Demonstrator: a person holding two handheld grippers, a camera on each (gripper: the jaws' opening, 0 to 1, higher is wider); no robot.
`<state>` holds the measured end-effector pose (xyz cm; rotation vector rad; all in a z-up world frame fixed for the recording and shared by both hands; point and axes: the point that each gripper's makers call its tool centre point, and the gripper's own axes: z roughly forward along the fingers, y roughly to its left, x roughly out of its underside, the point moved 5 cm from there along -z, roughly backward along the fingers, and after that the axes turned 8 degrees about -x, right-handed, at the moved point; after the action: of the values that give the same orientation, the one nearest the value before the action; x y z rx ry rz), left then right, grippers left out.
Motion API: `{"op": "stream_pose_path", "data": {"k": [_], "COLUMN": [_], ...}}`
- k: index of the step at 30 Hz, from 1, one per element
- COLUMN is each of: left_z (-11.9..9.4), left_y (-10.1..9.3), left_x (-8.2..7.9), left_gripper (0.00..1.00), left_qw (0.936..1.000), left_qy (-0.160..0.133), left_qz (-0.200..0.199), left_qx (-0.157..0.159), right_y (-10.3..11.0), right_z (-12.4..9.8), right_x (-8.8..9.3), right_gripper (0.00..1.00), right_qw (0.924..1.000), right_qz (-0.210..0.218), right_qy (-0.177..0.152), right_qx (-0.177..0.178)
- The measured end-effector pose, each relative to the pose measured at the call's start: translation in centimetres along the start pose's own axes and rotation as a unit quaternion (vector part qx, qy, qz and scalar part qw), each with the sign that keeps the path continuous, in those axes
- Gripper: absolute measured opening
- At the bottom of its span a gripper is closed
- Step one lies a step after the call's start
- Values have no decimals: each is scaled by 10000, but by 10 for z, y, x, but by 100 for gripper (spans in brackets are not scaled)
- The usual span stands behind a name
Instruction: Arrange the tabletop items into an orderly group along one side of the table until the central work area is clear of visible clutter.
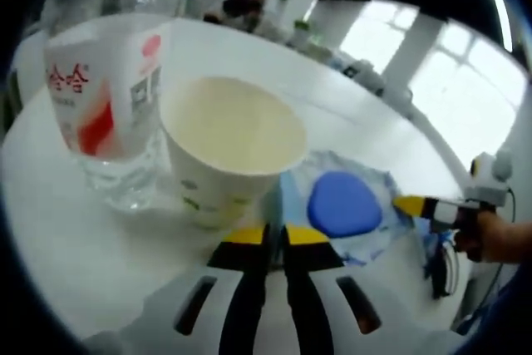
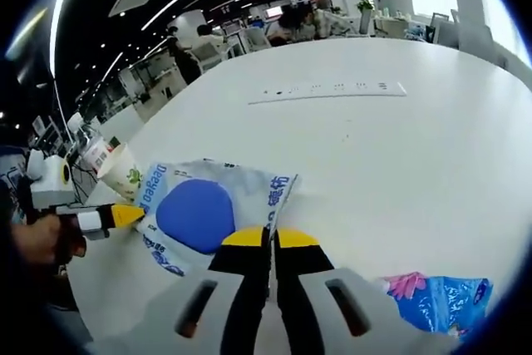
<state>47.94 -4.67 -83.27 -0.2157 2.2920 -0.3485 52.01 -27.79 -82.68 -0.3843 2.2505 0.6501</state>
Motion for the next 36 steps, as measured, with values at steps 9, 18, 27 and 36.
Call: {"op": "stream_pose_path", "data": {"k": [9,18,27,36], "left_z": [-6,-15,-38,-67], "left_y": [1,3,-5,-13], "left_x": [0,3,11,9], "left_gripper": [6,11,15,19], "left_qw": [10000,9993,9975,9954], "left_qy": [34,180,129,-139], "left_qz": [59,311,685,909], "left_qx": [6,-41,89,277], "right_y": [1,-1,3,15], "right_z": [-2,-14,-38,-67], "right_x": [-3,-4,-9,-7], "right_gripper": [4,8,17,27], "right_qw": [9998,9991,9981,9960], "right_qz": [-205,-403,-608,-862], "right_qy": [46,32,-115,-213], "right_qx": [24,117,45,-66]}}
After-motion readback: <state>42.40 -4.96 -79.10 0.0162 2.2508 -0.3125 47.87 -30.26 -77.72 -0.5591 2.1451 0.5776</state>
